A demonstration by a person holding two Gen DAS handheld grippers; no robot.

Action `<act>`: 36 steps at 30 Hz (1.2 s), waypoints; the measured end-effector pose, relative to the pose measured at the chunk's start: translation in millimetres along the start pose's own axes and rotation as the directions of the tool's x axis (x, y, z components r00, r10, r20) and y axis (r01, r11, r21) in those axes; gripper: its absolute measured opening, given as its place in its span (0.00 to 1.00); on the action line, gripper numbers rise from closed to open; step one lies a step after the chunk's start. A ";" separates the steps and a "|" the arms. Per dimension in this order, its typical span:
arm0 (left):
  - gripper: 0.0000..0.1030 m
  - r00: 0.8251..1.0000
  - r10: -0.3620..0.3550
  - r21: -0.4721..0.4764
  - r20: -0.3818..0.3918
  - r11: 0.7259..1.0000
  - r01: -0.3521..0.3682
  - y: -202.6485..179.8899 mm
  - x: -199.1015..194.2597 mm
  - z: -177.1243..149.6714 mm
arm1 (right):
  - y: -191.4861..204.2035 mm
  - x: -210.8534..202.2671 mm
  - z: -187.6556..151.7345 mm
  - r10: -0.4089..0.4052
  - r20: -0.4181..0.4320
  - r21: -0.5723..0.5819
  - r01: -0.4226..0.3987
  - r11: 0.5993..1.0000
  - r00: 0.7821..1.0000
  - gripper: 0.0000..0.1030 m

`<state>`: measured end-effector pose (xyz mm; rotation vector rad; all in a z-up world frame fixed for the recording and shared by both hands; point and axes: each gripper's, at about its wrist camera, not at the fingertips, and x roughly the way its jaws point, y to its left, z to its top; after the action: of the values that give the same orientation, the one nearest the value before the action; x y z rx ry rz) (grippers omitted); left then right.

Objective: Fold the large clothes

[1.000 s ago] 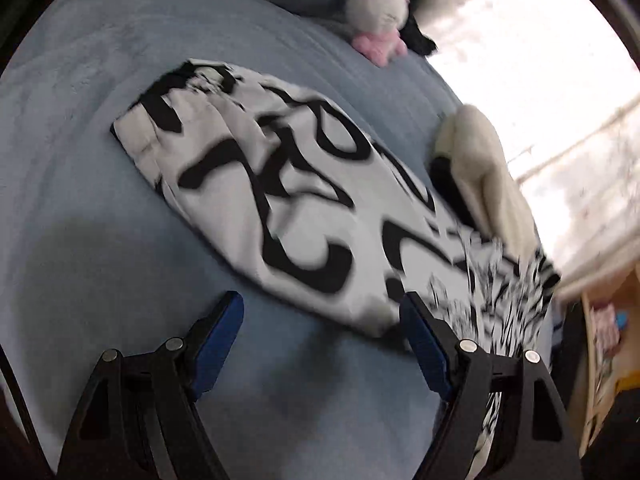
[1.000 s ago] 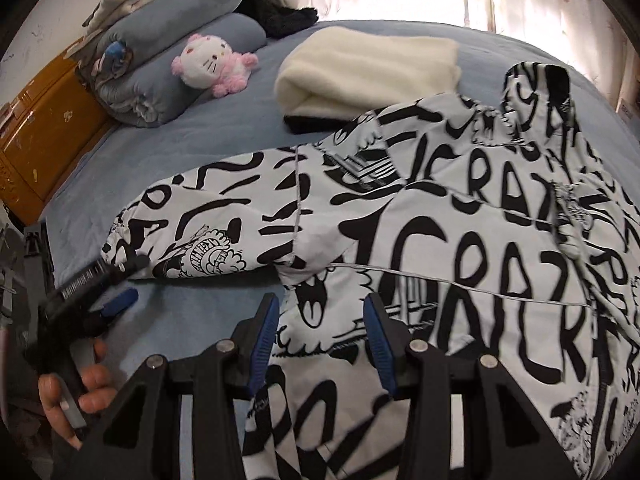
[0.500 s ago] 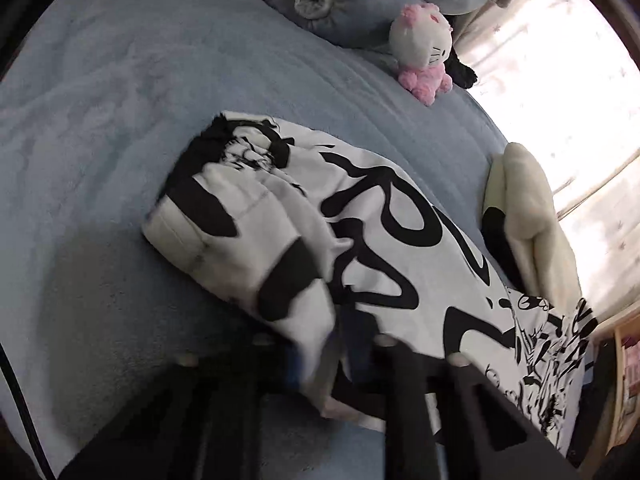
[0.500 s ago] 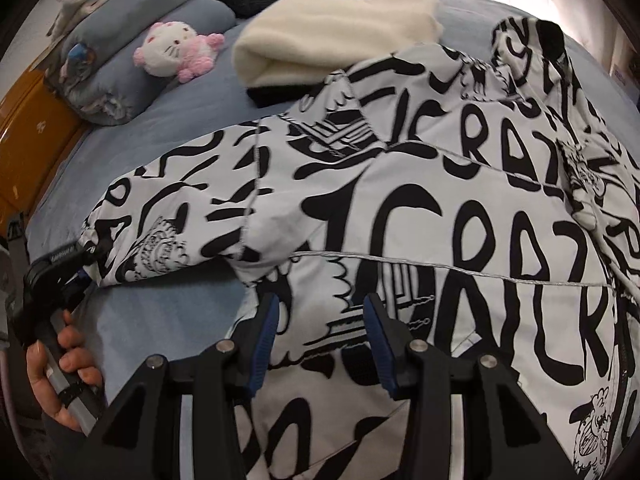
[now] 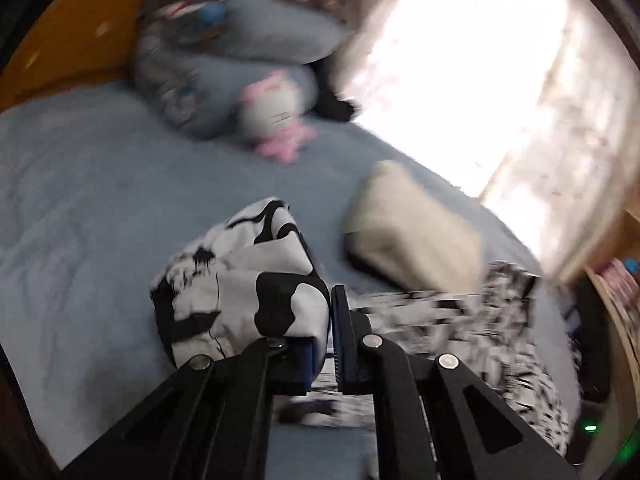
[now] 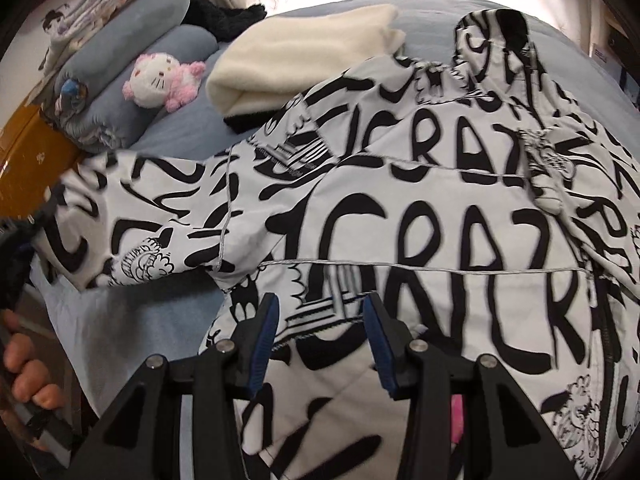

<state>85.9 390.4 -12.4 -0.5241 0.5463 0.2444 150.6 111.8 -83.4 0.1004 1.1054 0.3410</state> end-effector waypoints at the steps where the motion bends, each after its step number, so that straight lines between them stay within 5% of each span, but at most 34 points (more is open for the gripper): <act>1: 0.05 0.999 -0.036 0.026 0.009 0.999 0.036 -18.7 -4.8 1.6 | -5.4 -4.8 -0.5 -0.002 0.009 0.005 0.002 1.000 1.000 0.42; 6: 0.05 0.978 -0.207 0.167 -0.035 0.963 0.209 -119.7 -14.0 -8.3 | -44.6 -30.8 -4.0 -0.018 0.053 0.061 0.015 0.998 0.998 0.42; 10: 0.05 0.955 -0.255 0.256 -0.151 0.923 0.287 -196.2 3.7 -43.1 | -91.0 -53.6 -9.5 -0.047 0.092 0.140 0.034 0.990 0.995 0.42; 14: 0.05 0.931 -0.241 0.311 -0.274 0.894 0.323 -250.7 28.7 -90.9 | -136.4 -70.4 -19.1 -0.094 0.101 0.215 0.070 0.974 0.990 0.42; 19: 0.11 0.881 -0.165 0.359 -0.444 0.868 0.344 -294.3 65.1 -163.2 | -190.0 -83.7 -36.0 -0.144 0.082 0.299 0.113 0.947 0.986 0.43; 25: 0.35 0.837 -0.111 0.364 -0.536 0.864 0.348 -298.2 74.2 -208.7 | -225.5 -92.9 -49.5 -0.161 0.082 0.336 0.125 0.933 0.984 0.43; 26: 0.46 0.830 -0.117 0.356 -0.545 0.864 0.356 -299.1 72.8 -210.4 | -227.7 -94.2 -51.8 -0.159 0.085 0.338 0.122 0.933 0.984 0.43; 29: 0.70 0.828 -0.132 0.343 -0.545 0.866 0.364 -301.4 68.0 -207.9 | -232.5 -98.7 -55.2 -0.146 0.096 0.339 0.105 0.935 0.985 0.43; 36: 0.72 0.868 -0.102 0.423 -0.486 0.841 0.336 -306.4 37.7 -193.9 | -229.0 -107.2 -57.7 -0.124 0.117 0.329 0.080 0.941 0.985 0.43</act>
<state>142.7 32.2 -49.7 -0.1262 0.9576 -0.2588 106.4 -143.6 -74.0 0.3513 1.0182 0.0551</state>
